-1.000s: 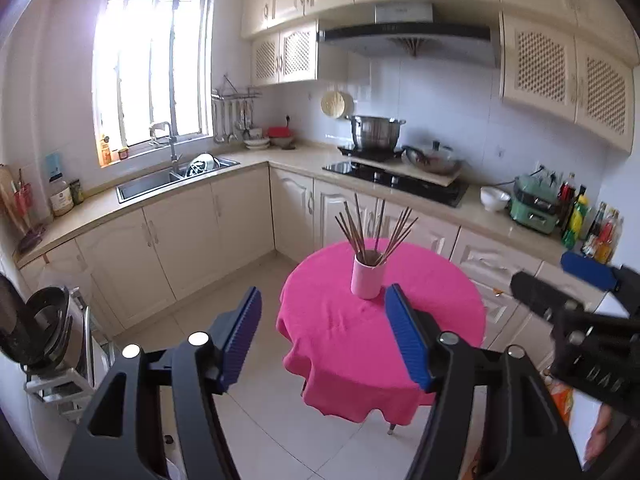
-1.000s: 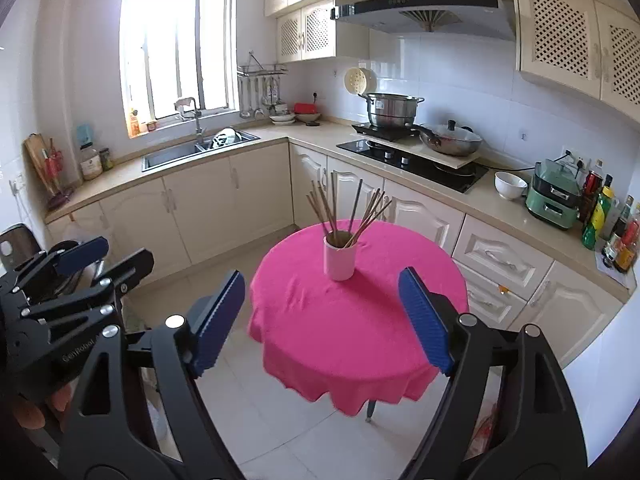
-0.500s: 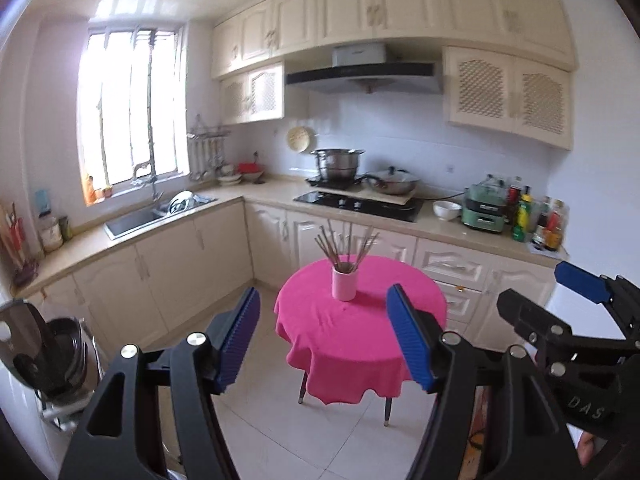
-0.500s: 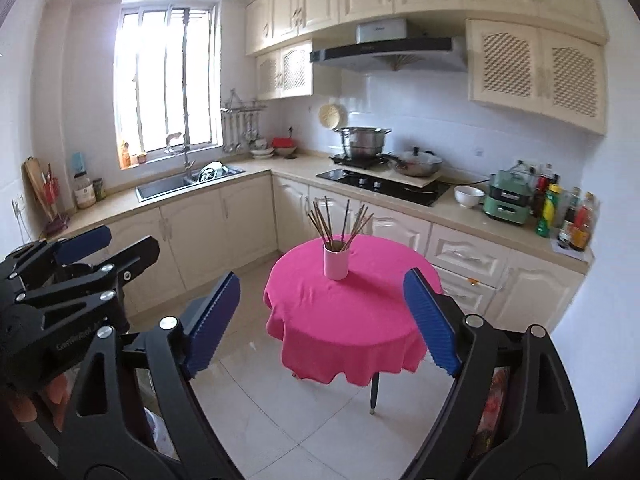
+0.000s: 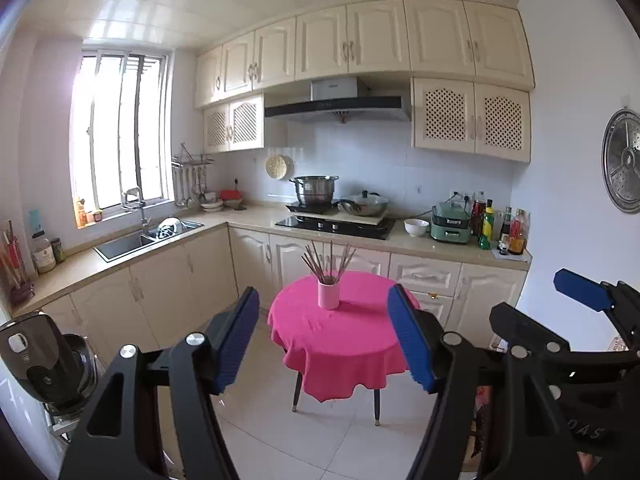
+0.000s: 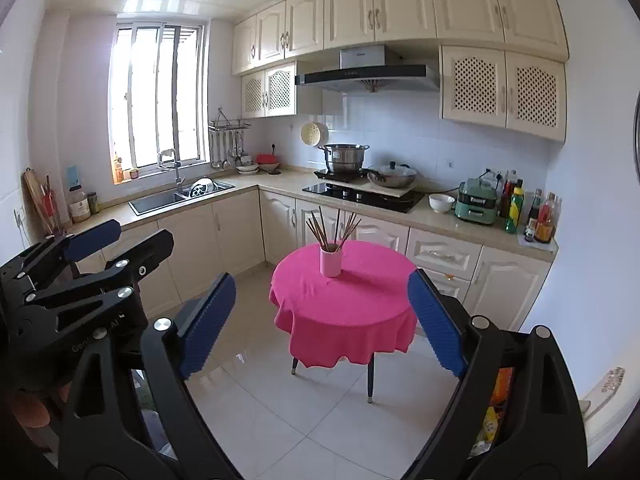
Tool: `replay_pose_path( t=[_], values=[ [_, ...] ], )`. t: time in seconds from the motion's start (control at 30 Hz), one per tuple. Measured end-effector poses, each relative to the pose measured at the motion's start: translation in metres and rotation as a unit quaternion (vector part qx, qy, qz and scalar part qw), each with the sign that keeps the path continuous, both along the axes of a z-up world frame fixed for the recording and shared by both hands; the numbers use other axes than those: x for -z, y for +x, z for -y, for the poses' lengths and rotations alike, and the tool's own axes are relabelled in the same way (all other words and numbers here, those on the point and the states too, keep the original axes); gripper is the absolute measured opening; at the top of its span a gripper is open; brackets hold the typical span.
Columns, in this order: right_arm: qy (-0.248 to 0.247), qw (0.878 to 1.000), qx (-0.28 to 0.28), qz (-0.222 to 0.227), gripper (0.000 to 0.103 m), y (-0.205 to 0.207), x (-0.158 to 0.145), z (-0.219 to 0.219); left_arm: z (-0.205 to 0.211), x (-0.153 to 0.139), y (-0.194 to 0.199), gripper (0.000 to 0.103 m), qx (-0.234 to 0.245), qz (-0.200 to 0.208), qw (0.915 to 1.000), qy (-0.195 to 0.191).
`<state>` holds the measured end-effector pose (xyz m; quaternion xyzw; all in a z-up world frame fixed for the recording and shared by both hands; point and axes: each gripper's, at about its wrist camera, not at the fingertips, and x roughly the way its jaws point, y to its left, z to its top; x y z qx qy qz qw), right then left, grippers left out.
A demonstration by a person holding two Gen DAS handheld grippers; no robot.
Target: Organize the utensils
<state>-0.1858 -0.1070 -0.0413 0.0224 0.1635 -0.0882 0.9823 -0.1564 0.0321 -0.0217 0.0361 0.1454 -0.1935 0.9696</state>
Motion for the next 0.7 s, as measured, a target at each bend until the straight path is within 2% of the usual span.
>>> replay_pose_path(
  t=[0.23, 0.7],
  values=[
    [0.002, 1.000, 0.002, 0.004, 0.087, -0.015, -0.002, -0.003, -0.004, -0.006, -0.021, 0.066, -0.004, 0.011, 0.9999, 0.000],
    [0.010, 1.000, 0.002, 0.006, 0.087, -0.024, -0.006, 0.003, -0.002, -0.014, -0.033, 0.066, -0.012, 0.025, 0.9996, 0.003]
  ],
)
